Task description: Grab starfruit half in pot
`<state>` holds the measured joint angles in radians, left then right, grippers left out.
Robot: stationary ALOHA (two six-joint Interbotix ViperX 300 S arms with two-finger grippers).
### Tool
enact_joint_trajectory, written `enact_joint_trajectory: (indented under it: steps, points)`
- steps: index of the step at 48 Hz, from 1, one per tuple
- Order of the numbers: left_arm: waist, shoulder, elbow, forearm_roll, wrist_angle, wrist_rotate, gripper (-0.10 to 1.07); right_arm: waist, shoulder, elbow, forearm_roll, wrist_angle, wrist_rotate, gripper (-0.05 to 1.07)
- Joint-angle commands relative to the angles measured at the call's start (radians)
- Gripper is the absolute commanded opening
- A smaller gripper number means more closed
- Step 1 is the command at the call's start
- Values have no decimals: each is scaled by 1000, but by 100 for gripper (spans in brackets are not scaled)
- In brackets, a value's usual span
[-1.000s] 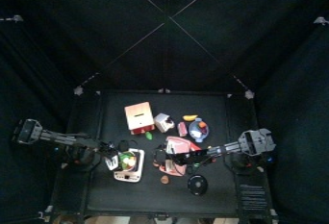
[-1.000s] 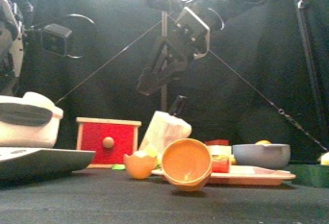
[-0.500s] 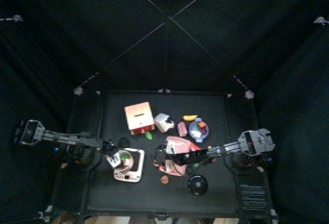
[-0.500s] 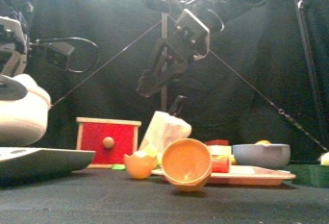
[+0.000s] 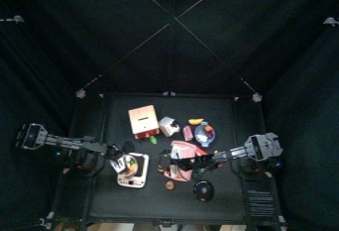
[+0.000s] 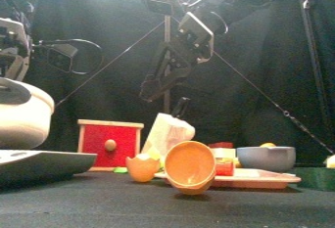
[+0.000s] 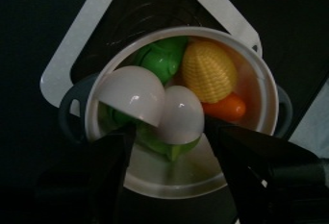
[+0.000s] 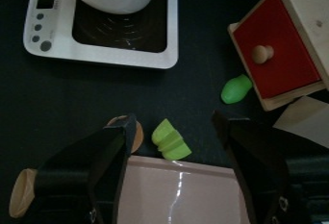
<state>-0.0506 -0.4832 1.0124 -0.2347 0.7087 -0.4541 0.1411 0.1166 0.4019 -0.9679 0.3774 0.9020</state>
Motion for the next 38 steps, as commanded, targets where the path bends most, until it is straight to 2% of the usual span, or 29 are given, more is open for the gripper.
enact_joint_trajectory:
  steps: [1, 10, 19, 38]
  points:
    - [0, 3, -18, 14, 0, 2, 85, -3, -20, -14, -2, -3, -2, 95]
    - [0, 3, -26, 15, 0, 2, 72, -3, -20, -12, -2, -3, -2, 95]
    - [0, 3, -81, 23, 15, 8, 72, -5, -20, -9, -2, -3, 2, 95]
    - [0, 2, -138, 44, 72, 8, 72, -3, -20, -6, -2, -3, -2, 95]
